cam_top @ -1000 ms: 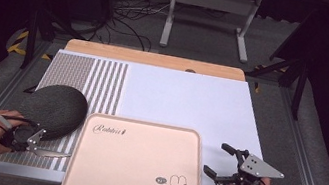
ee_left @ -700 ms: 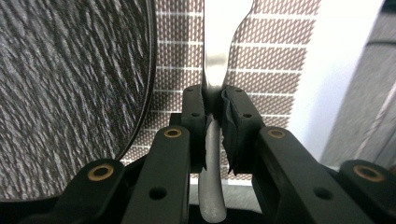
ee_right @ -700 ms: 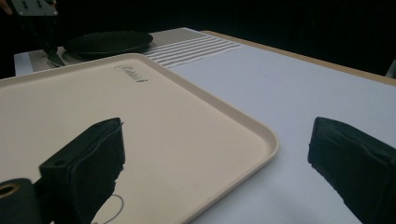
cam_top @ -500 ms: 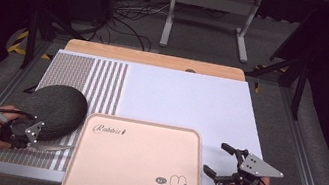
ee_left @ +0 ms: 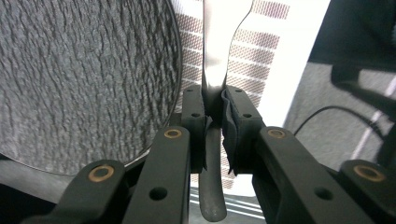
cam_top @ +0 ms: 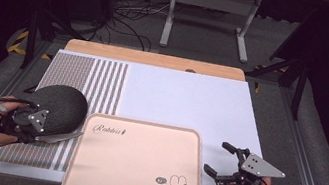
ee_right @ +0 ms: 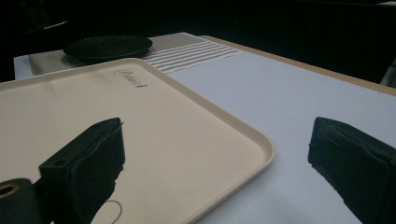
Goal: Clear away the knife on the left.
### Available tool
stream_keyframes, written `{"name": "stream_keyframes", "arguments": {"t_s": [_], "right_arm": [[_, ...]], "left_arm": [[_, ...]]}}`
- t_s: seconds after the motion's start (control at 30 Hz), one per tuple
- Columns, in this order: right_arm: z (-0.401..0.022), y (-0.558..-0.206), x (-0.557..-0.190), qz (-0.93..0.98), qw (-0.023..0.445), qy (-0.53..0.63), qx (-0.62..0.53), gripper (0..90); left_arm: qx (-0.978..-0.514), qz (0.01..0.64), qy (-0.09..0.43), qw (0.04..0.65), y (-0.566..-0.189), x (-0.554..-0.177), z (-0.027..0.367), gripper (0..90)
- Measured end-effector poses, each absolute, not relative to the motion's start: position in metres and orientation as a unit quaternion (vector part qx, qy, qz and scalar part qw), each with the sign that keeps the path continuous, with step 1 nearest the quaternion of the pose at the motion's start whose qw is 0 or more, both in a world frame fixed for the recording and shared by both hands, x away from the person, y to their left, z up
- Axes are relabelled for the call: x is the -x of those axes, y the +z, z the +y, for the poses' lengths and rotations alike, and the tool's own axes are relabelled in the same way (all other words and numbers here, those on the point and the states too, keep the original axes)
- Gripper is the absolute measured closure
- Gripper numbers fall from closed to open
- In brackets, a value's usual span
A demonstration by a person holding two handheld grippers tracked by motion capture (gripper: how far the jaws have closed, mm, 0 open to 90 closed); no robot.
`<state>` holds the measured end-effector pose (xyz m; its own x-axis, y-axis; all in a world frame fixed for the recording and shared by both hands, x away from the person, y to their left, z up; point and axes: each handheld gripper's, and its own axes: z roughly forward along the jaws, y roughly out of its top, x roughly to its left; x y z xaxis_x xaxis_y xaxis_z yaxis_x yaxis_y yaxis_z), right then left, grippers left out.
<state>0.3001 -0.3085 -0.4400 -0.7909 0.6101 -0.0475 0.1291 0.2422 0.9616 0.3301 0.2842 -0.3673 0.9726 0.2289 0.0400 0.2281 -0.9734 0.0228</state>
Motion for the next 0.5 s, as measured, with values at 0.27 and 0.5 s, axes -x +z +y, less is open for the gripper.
{"name": "stream_keyframes", "arguments": {"t_s": [0.27, 0.5], "right_arm": [[-0.309, -0.439, -0.301, 0.758, 0.213, 0.568, -0.241, 4.6], [-0.307, -0.439, -0.303, 0.760, 0.209, 0.567, -0.238, 4.5]], "left_arm": [[-0.986, 0.166, 0.009, 0.026, -0.354, -0.330, 0.270, 80.0], [-0.973, 0.222, -0.035, 0.047, -0.353, -0.330, 0.257, 79.9]]}}
